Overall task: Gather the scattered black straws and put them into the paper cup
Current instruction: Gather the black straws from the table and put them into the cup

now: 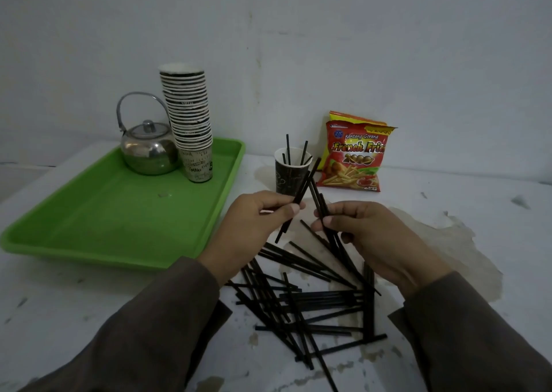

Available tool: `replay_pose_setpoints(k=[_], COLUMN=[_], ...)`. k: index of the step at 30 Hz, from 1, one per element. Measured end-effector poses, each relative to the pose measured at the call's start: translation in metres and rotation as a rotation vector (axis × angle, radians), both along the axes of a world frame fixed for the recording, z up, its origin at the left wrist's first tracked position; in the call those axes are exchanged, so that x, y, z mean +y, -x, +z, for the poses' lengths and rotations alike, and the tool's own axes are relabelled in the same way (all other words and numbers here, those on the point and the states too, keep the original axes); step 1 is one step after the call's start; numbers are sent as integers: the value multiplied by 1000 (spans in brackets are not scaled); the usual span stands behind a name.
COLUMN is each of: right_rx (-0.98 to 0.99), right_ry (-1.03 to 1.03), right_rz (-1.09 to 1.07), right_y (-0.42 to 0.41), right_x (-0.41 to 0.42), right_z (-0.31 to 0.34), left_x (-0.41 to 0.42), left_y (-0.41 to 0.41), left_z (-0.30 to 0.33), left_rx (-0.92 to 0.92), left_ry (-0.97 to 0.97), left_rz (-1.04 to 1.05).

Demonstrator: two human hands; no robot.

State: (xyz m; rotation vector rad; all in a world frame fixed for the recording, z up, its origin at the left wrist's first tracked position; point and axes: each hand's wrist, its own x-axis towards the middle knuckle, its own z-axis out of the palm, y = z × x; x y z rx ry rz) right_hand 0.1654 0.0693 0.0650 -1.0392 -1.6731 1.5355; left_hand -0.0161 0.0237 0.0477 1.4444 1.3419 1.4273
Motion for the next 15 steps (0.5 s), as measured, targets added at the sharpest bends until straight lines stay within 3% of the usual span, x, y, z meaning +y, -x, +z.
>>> replay_pose_setpoints(k=[5, 11, 15], right_rx=[-49, 98, 62], right_ry=[-125, -367, -467], right_rz=[-12, -208, -343], right_y=[11, 34, 51], right_x=[16, 62, 97], right_z=[14, 64, 77], left_x=[12, 62, 102], left_y=[3, 21, 37], left_z=[17, 67, 87], left_rx=[-59, 100, 205], left_ry=[-22, -158, -197], left_rz=[11, 105, 157])
